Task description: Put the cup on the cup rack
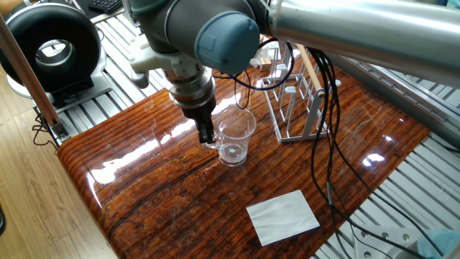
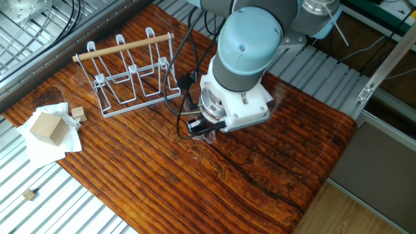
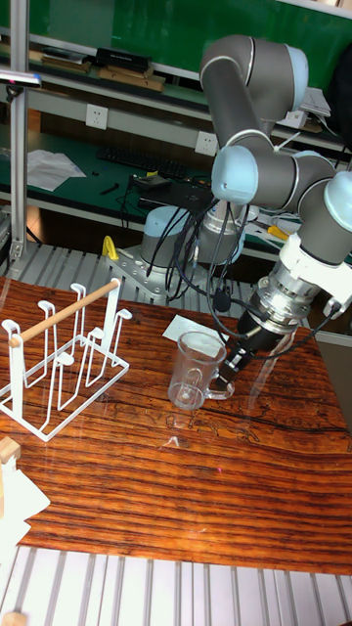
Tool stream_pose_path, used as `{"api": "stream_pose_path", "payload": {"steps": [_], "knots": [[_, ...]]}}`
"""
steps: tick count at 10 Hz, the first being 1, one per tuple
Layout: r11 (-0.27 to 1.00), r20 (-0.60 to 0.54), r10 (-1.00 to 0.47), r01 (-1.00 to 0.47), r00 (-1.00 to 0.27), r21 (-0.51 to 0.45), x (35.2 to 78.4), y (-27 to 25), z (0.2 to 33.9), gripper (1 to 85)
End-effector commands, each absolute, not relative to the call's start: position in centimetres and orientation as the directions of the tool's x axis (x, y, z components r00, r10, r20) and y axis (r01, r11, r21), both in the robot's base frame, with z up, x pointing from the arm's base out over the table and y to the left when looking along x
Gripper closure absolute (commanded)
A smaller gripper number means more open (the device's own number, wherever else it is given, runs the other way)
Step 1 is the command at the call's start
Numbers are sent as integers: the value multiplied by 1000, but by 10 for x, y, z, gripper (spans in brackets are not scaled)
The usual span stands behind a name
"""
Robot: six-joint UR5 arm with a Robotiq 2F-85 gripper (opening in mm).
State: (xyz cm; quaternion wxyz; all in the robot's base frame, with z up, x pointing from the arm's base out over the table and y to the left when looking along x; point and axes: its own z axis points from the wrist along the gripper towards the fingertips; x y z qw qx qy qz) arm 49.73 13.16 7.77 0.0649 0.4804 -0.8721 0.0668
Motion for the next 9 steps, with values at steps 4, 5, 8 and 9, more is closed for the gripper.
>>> {"api": "stream_pose_path", "payload": {"steps": [4, 5, 8, 9], "knots": [[497, 185, -845, -865, -501, -74, 503, 128, 77, 843], [486, 191, -848, -869, -495, -93, 507, 127, 79, 830], [470, 184, -859, -879, -477, -84, 505, 127, 81, 697], [469, 177, -862, -880, -475, -78, 505, 129, 80, 670]]}}
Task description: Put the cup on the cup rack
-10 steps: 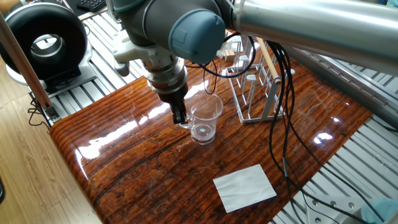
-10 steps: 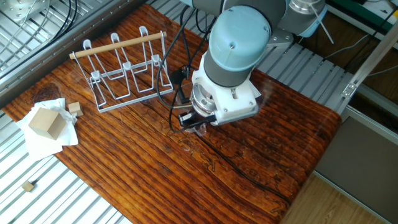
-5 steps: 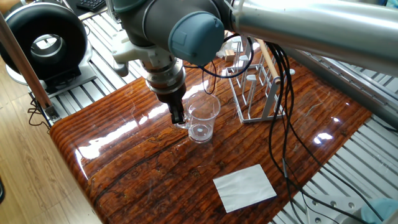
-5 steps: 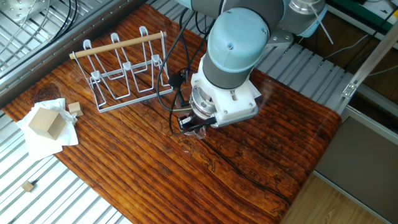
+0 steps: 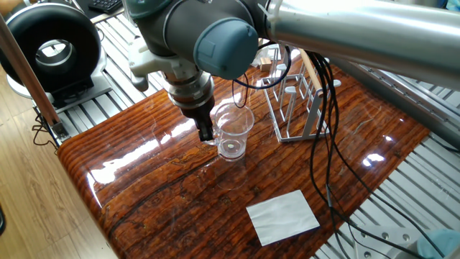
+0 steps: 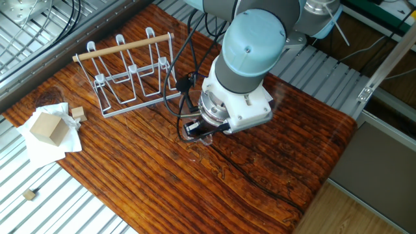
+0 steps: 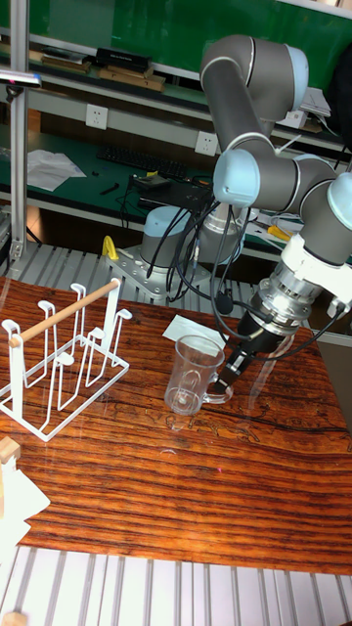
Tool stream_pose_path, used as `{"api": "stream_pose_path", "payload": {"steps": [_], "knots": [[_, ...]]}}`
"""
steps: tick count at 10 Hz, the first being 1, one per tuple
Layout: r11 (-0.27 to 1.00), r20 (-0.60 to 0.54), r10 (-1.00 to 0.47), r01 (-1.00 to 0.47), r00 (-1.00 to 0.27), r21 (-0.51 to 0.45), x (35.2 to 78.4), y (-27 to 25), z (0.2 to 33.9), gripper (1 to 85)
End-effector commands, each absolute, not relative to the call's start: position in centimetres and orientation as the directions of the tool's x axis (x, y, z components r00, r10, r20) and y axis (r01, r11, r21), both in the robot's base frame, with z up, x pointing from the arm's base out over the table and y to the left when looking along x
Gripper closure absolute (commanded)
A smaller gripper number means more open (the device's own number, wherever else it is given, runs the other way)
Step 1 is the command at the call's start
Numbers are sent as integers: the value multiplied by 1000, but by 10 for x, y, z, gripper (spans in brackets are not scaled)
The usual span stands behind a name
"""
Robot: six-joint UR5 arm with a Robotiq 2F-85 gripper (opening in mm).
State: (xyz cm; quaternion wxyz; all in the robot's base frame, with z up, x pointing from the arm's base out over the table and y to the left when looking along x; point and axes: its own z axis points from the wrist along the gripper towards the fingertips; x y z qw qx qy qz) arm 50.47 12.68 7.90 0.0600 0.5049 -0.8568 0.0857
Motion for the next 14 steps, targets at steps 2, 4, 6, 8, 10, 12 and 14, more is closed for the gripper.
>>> {"api": "stream_pose_path", "payload": {"steps": [2, 4, 6, 8, 10, 12, 14], "knots": [[465, 170, -866, -882, -471, -75, 506, 131, 79, 613], [459, 165, -870, -886, -464, -69, 505, 133, 78, 567], [455, 158, -875, -889, -458, -63, 505, 135, 77, 493], [449, 151, -879, -892, -452, -56, 505, 137, 77, 447], [449, 144, -880, -892, -452, -52, 505, 138, 77, 430], [451, 149, -879, -891, -453, -50, 505, 137, 82, 413], [456, 153, -876, -889, -457, -43, 504, 139, 88, 403]]}}
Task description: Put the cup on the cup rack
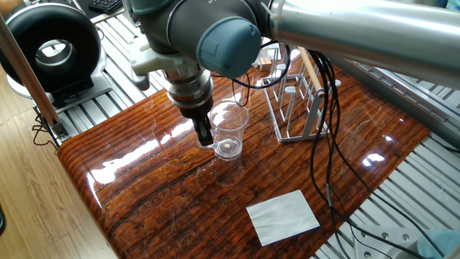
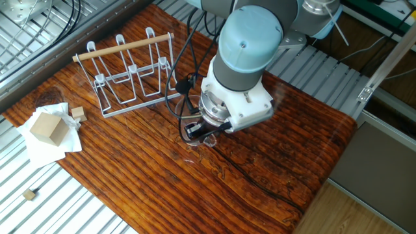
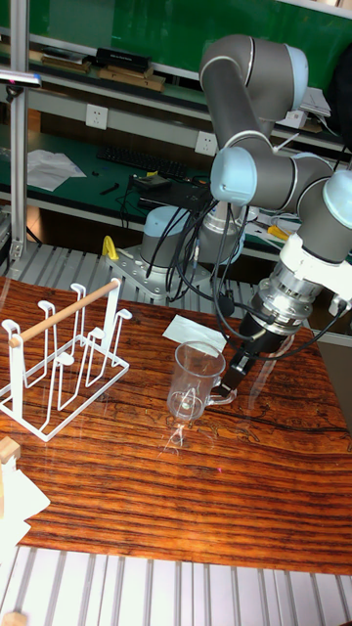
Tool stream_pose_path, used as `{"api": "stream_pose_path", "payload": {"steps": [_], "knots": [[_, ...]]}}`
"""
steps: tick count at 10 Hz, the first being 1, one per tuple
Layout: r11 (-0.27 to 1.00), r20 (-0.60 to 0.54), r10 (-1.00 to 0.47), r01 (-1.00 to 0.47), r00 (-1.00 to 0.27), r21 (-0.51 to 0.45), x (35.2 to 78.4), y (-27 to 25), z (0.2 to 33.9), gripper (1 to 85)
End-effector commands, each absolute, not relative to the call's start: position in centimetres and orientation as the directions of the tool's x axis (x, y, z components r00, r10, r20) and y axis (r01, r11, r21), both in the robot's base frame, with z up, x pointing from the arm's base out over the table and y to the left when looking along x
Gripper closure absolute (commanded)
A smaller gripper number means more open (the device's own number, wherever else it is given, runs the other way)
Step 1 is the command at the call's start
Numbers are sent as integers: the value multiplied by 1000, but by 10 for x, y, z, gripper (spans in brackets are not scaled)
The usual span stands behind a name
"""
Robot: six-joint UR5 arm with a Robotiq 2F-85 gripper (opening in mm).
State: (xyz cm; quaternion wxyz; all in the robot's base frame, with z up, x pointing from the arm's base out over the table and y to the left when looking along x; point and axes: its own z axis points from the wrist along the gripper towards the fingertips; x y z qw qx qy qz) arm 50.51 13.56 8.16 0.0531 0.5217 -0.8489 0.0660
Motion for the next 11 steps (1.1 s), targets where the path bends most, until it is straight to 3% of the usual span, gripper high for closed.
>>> {"api": "stream_pose_path", "payload": {"steps": [1, 6, 7, 9, 10, 11], "knots": [[458, 155, -875, -888, -458, -37, 503, 141, 92, 403], [499, 197, -849, -866, -490, -4, 502, 145, 124, 420], [503, 251, -834, -864, -491, -16, 501, 137, 135, 483], [461, 420, -786, -883, -453, -89, 509, 109, 170, 790], [414, 495, -762, -902, -418, -124, 517, 96, 188, 843], [389, 512, -762, -912, -397, -128, 521, 94, 193, 843]]}}
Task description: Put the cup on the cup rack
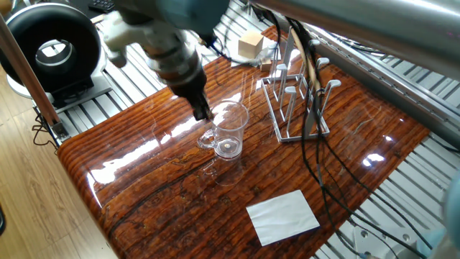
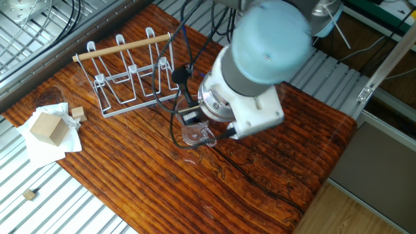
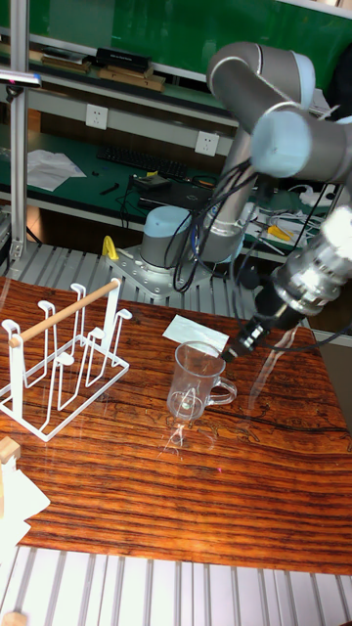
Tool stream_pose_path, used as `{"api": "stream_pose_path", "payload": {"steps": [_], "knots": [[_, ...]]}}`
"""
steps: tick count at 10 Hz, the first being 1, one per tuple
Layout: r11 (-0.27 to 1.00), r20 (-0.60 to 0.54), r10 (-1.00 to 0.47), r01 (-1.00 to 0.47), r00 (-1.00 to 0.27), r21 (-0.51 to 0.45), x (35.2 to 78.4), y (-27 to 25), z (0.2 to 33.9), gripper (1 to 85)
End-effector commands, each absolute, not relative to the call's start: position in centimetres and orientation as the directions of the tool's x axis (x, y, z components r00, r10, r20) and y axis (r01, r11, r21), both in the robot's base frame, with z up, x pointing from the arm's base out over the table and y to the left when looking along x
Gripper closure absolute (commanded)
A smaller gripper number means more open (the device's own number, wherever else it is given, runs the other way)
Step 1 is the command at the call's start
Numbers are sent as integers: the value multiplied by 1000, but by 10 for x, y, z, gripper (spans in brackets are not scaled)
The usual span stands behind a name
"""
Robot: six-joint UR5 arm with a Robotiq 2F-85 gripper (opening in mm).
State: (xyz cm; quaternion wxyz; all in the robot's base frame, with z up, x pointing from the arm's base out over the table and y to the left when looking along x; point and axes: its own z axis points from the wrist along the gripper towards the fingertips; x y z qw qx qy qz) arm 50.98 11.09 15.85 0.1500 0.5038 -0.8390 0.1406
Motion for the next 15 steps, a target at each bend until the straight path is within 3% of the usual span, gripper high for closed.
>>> {"api": "stream_pose_path", "payload": {"steps": [1, 6, 11, 15], "knots": [[380, 512, -764, -915, -392, -134, 523, 93, 192, 843], [289, 547, -774, -947, -319, -142, 528, 73, 188, 843], [186, 660, -727, -980, -188, -75, 526, 44, 201, 843], [174, 669, -721, -982, -179, -75, 528, 39, 201, 843]]}}
